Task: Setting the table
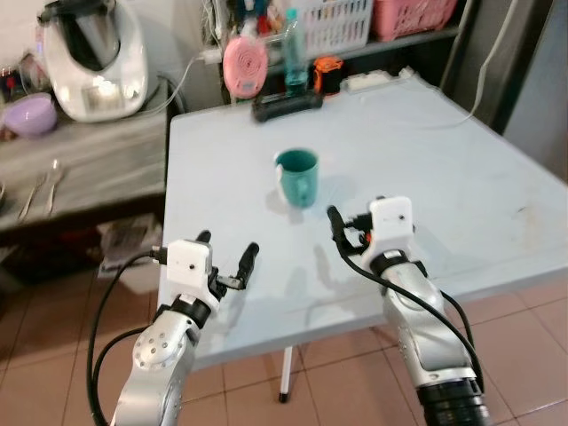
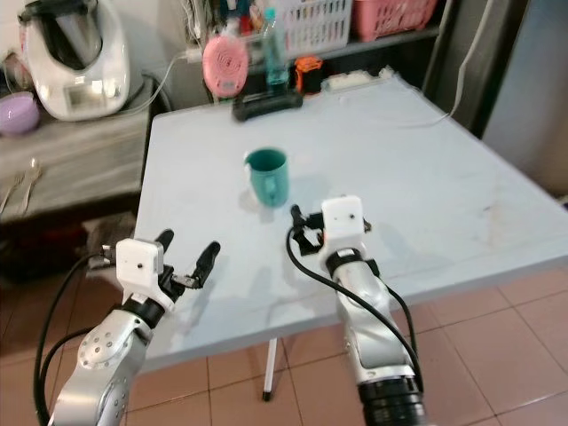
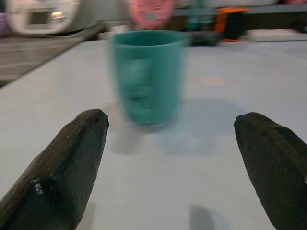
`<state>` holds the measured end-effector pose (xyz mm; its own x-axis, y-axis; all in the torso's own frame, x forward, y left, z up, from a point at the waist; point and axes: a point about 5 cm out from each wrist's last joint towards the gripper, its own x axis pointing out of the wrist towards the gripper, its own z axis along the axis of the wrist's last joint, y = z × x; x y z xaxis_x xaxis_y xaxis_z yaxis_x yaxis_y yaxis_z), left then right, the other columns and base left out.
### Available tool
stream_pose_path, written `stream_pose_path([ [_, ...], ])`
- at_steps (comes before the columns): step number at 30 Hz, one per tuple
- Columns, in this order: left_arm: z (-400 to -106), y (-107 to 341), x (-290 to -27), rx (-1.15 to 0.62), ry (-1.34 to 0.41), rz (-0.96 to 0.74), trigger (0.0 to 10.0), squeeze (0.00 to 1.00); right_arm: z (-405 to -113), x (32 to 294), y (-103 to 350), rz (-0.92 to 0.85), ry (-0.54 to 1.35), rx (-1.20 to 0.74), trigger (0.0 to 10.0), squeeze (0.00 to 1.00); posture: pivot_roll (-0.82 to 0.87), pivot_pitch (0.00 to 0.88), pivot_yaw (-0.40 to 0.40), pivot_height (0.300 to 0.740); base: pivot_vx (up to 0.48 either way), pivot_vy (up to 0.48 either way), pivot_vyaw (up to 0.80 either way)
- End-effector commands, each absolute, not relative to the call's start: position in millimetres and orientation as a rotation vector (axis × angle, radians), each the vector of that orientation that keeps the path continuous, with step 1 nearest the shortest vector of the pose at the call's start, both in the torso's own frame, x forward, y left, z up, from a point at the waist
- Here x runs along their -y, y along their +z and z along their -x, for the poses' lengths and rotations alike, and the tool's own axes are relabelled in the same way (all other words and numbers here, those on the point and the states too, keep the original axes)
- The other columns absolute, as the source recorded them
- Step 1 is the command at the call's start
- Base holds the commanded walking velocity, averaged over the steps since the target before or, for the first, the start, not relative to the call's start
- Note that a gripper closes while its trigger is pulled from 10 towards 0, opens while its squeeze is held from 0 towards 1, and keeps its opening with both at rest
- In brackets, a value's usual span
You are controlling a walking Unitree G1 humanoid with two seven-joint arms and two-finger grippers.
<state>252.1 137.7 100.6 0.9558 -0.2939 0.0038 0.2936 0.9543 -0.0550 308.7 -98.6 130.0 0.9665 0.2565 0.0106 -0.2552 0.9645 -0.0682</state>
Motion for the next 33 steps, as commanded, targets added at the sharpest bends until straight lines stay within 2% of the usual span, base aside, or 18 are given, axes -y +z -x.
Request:
stream_pose_path([
  [1,-251,103,-141,-0.001,-0.294,0.033,10.0,0.0,-308,93,129,0.066,0.281,0.024,10.0,0.0,-0.08,0.094,0.139,0.74,0.0,0.0,0.0],
  [6,-245,105,-138,0.0,-0.375,0.048,10.0,0.0,-307,82,127,0.06,0.32,0.04,10.0,0.0,-0.06,0.106,0.149,0.74,0.0,0.0,0.0],
  [15,-228,114,-136,0.0,-0.545,0.021,10.0,0.0,-328,87,140,0.071,0.214,0.098,10.0,0.0,-0.01,0.128,0.15,0.74,0.0,0.0,0.0],
  [21,-228,115,-142,-0.007,-0.536,0.012,10.0,0.0,-338,85,147,0.1,0.19,0.13,10.0,0.0,-0.01,0.128,0.15,0.74,0.0,0.0,0.0],
  [33,-229,116,-137,-0.007,-0.537,0.02,10.0,0.0,-353,72,156,0.126,0.166,0.167,10.0,0.0,-0.01,0.12,0.133,0.74,0.0,0.0,0.0],
])
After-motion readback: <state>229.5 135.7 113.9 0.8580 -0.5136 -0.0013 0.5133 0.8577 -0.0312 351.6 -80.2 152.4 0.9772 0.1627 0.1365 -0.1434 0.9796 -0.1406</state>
